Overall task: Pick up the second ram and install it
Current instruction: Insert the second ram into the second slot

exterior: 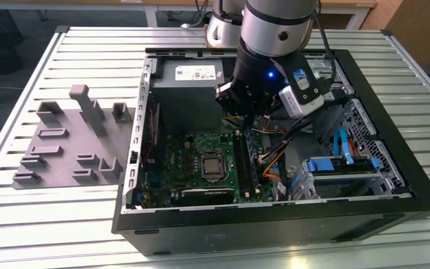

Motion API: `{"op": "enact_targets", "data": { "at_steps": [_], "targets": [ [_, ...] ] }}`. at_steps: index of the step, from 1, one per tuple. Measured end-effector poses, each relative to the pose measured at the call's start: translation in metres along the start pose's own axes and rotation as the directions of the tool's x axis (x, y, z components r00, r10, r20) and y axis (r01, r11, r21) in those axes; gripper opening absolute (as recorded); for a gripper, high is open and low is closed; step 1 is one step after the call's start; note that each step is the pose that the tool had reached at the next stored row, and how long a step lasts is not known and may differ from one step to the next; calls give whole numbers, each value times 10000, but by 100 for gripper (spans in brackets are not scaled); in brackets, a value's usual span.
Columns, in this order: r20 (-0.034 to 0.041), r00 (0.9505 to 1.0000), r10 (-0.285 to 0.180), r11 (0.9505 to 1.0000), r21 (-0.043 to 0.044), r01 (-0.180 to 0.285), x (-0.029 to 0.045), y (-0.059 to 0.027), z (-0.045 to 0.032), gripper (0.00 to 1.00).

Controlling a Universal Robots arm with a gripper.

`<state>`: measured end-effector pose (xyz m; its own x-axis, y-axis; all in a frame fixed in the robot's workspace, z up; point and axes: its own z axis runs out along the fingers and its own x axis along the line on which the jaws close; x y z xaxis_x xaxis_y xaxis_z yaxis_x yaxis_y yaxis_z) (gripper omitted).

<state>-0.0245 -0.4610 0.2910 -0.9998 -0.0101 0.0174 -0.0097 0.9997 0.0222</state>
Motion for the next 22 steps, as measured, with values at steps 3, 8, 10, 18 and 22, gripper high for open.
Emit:
{"op": "enact_targets", "data": {
  "at_steps": [3,8,10,18,22],
  "targets": [
    [-15,10000,1,10000,0,-1,0,-1,43,14],
    [-30,10000,1,10000,-1,-1,-1,-2,106,14],
    [-35,10000,1,10000,-1,-1,-1,-3,132,14],
    [-50,10000,1,10000,-1,-1,-2,-4,193,14],
    [-50,10000,1,10000,-1,-1,-2,-4,196,14]
  ]
}}
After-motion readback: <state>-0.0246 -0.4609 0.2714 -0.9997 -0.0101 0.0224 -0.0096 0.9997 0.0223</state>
